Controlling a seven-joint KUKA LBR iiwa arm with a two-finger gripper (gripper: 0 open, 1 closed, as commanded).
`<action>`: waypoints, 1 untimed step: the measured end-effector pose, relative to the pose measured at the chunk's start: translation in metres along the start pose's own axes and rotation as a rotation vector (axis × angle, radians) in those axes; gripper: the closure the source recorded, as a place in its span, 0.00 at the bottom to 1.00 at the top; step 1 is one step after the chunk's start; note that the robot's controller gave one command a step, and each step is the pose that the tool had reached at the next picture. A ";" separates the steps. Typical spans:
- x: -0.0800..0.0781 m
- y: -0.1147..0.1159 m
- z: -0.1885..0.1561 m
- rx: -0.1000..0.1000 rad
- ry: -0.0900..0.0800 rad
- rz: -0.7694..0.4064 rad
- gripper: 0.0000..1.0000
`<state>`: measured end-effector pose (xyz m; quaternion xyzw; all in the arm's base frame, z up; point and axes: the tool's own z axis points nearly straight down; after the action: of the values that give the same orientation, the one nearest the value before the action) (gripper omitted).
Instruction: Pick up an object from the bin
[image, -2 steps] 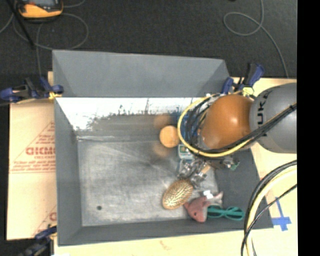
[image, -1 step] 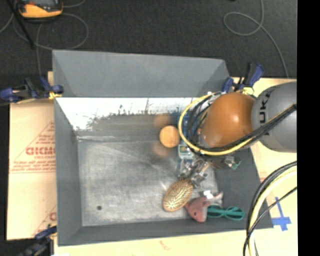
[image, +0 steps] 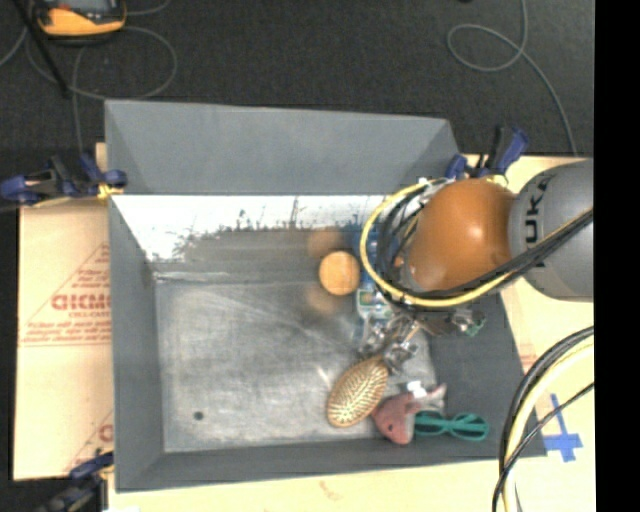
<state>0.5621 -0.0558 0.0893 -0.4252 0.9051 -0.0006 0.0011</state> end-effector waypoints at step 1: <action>0.000 0.000 -0.011 0.001 -0.001 -0.001 1.00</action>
Offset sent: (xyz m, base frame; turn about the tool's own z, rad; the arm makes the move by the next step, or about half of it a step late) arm 0.0000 0.0001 0.0665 0.0000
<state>0.5626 -0.0556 0.1008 -0.4258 0.9048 -0.0009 0.0018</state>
